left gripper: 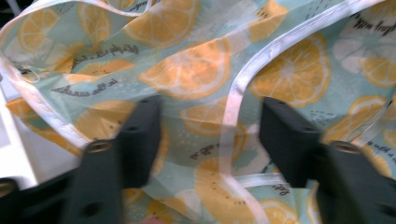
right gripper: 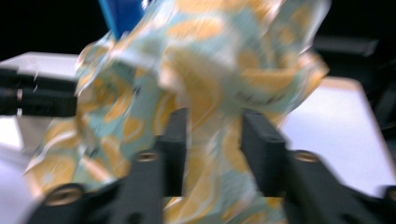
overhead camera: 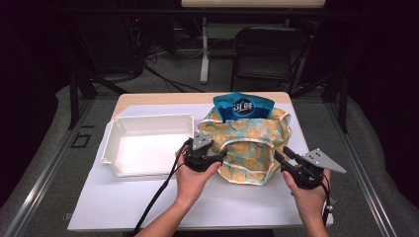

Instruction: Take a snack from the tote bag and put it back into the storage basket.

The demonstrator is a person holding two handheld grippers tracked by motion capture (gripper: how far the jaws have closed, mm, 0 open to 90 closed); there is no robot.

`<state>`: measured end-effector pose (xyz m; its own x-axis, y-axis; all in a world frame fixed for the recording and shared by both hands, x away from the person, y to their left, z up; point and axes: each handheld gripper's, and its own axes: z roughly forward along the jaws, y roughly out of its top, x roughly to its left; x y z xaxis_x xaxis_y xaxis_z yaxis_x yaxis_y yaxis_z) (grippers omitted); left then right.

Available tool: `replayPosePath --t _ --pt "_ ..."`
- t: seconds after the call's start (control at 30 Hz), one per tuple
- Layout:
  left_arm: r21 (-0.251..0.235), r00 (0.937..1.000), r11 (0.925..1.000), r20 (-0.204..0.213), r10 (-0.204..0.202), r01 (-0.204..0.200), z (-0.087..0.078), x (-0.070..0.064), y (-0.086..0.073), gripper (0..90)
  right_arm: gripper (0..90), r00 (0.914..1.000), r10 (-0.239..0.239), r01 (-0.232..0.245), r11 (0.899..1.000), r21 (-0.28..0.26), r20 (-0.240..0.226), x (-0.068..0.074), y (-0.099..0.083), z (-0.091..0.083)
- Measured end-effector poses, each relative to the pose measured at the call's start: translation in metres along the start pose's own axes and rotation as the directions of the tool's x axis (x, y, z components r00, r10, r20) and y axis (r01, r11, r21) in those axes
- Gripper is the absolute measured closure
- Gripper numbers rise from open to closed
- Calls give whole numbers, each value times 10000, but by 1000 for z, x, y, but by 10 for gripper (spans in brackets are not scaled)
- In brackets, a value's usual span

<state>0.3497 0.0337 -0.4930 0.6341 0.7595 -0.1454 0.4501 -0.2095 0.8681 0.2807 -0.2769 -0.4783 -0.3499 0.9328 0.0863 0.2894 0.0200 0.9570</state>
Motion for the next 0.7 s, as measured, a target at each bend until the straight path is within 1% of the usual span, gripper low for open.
replayPosePath --t 0.03,0.07,0.1,0.13,0.17,0.2,0.27,0.33,0.37,0.4,0.47,0.5,0.57,0.6,0.63,0.67,0.7 --pt "40 10000 10000 28 -28 28 0 1 0 526 447 9999 128 -127 9999 -100 97 -1 1 0" --pt "63 10000 10000 78 -35 35 -1 3 0 583 369 9993 369 -368 9992 -136 51 -3 3 1" --pt "72 9999 10000 149 -64 63 -1 4 1 638 292 9985 537 -535 9985 -85 142 -5 5 4" --pt "130 9996 9999 263 -75 71 -2 5 1 686 245 9978 573 -574 9983 22 325 -7 7 7" --pt "168 9996 9999 291 -36 31 -2 6 1 751 216 9968 623 -622 9981 -39 505 -8 8 11" --pt "217 9994 9998 344 -4 -3 -2 7 2 795 197 9965 644 -643 9979 -46 527 -9 9 13" --pt "301 9989 9995 462 33 -46 -3 8 1 889 198 9955 865 -870 9961 122 397 -12 12 19" --pt "340 9983 9994 574 69 -89 -3 9 1 900 254 9946 967 -975 9950 221 375 -14 12 24" --pt "372 9979 9992 639 129 -153 -3 9 0 900 310 9942 1014 -1024 9943 281 355 -14 11 25" --pt "374 9978 9991 639 186 -210 -4 9 0 900 438 9949 993 -999 9943 359 187 -15 10 26" --pt "297 9975 9993 680 194 -215 -5 8 -2 900 602 9959 905 -906 9948 473 33 -15 7 27" --pt "195 9976 9997 672 148 -161 -6 8 -3 900 697 9960 892 -896 9946 527 90 -15 7 27" --pt "15 9977 10000 680 9 -10 -8 9 -4 900 844 9950 981 -991 9934 570 195 -16 4 26" --pt "-161 9979 9998 640 -79 89 -10 9 -5 900 881 9950 983 -993 9936 544 201 -16 3 25" --pt "-284 9988 9994 452 -165 178 -11 7 -5 807 900 9953 942 -952 9938 566 206 -16 3 24" --pt "-343 9992 9993 355 -165 177 -11 6 -5 661 900 9959 894 -901 9947 501 152 -16 3 22" --pt "-406 9993 9990 344 -169 183 -12 5 -5 561 900 9963 857 -861 9952 470 102 -16 3 20"
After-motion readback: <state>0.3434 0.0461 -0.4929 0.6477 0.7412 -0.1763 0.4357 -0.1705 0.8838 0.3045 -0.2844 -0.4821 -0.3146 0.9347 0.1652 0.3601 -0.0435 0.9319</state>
